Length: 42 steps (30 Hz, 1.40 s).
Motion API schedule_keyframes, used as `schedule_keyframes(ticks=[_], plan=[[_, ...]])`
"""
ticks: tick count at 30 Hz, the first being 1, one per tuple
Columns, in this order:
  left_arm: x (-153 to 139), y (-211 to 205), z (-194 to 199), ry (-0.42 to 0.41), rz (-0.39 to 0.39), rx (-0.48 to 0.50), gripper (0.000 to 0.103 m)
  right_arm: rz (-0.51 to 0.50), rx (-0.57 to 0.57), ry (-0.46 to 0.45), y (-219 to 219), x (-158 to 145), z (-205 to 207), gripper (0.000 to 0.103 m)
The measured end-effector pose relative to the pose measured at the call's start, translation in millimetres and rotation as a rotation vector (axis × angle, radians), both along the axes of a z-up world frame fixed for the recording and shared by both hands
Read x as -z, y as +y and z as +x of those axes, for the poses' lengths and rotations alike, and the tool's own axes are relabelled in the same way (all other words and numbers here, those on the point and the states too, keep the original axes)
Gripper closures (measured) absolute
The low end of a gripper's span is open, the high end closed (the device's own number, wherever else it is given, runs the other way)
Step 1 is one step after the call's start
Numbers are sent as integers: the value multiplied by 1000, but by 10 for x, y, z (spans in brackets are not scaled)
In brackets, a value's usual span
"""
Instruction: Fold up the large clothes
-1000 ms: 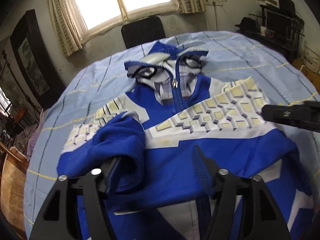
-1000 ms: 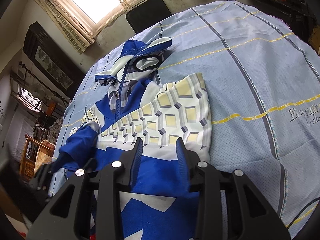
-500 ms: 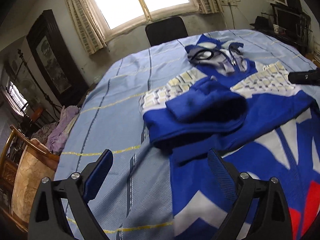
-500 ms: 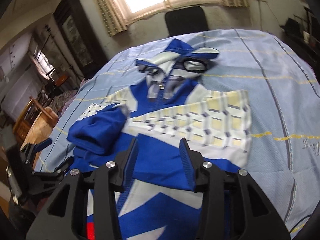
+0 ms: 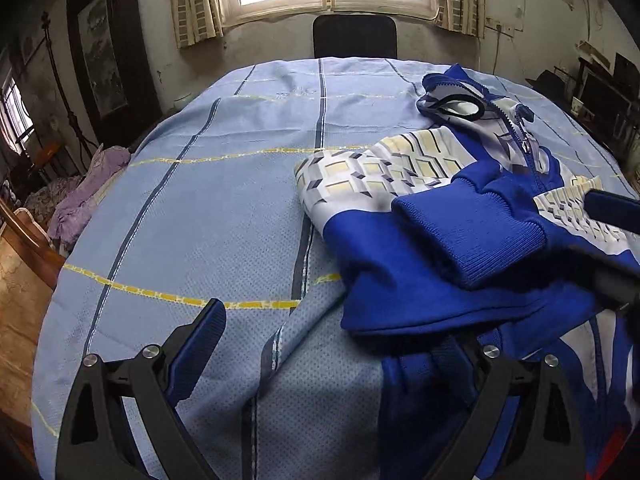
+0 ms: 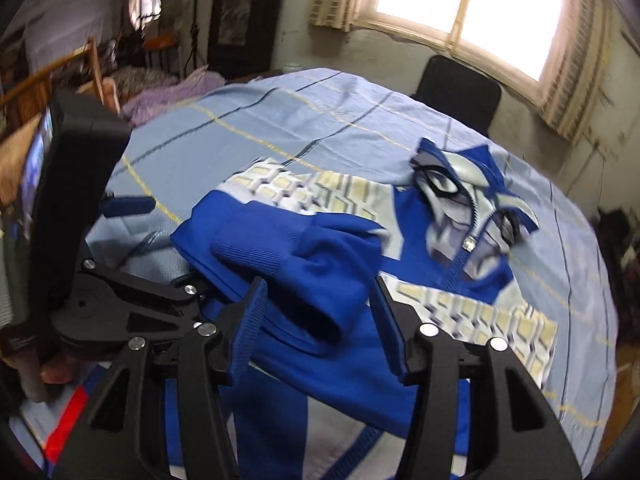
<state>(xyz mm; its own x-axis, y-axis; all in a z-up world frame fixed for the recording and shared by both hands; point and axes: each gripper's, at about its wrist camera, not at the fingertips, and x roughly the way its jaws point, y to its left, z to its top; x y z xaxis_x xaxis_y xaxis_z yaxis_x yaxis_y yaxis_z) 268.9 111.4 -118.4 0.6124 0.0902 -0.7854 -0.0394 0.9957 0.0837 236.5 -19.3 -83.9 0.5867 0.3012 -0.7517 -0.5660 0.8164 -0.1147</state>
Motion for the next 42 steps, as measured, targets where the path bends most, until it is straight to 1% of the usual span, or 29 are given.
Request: schedule_keyframes(ticks=[1,2,4,8,11,13,16,17,18,20,21,22,23,26,29,31,32,34,35,36,39,40,41,42], plan=[[-3,-10,2,0,5,1,6,-34,-7,-21,70,36,-7,51],[-6,-14,-1,1,7,1,7,-60,-10,-48,119,55,-7,54],[15,3,9,13,10,-10,6,-64,-9,-62,126,53,31,54],[34,147,69,64,-107,-28,6,-42,-1,-9,115,75,202,54],[47,209,80,80,-156,-38,6,-23,-2,21,91,111,238,56],[41,194,72,78,-150,-37,6,-8,7,24,68,137,246,61],[34,146,58,63,-112,-34,6,-2,3,28,82,155,276,63],[36,135,54,59,-103,-34,6,-1,4,20,91,138,300,63],[40,147,69,60,-107,-34,6,2,3,23,97,130,327,59],[37,148,69,59,-107,-30,6,12,7,38,118,131,396,58],[34,140,71,56,-99,-27,6,17,14,42,114,133,411,61],[29,127,67,51,-87,-23,6,34,21,52,94,131,423,68],[24,108,60,44,-71,-19,6,58,31,61,60,118,423,84],[19,65,50,29,-36,-12,6,138,101,59,-193,14,394,86],[13,44,46,23,-21,-12,6,239,207,63,-646,-108,339,86],[17,44,46,21,-14,-11,6,321,292,99,-1015,-96,307,86],[18,36,45,19,-8,-10,6,351,328,127,-1164,-50,301,83],[20,13,38,14,7,-8,6,401,386,220,-1438,132,313,54],[19,0,32,10,17,-7,6,422,405,257,-1515,203,322,43],[19,-11,26,6,26,-6,5,466,433,297,-1626,297,324,43],[21,-20,12,-1,36,-7,5,584,475,369,-1819,449,335,43],[21,-18,9,-2,36,-8,5,611,483,380,-1850,475,342,45],[20,-19,5,-3,36,-8,5,619,484,382,-1862,485,350,51],[20,-21,3,-5,36,-8,5,624,483,378,-1862,480,358,52]])
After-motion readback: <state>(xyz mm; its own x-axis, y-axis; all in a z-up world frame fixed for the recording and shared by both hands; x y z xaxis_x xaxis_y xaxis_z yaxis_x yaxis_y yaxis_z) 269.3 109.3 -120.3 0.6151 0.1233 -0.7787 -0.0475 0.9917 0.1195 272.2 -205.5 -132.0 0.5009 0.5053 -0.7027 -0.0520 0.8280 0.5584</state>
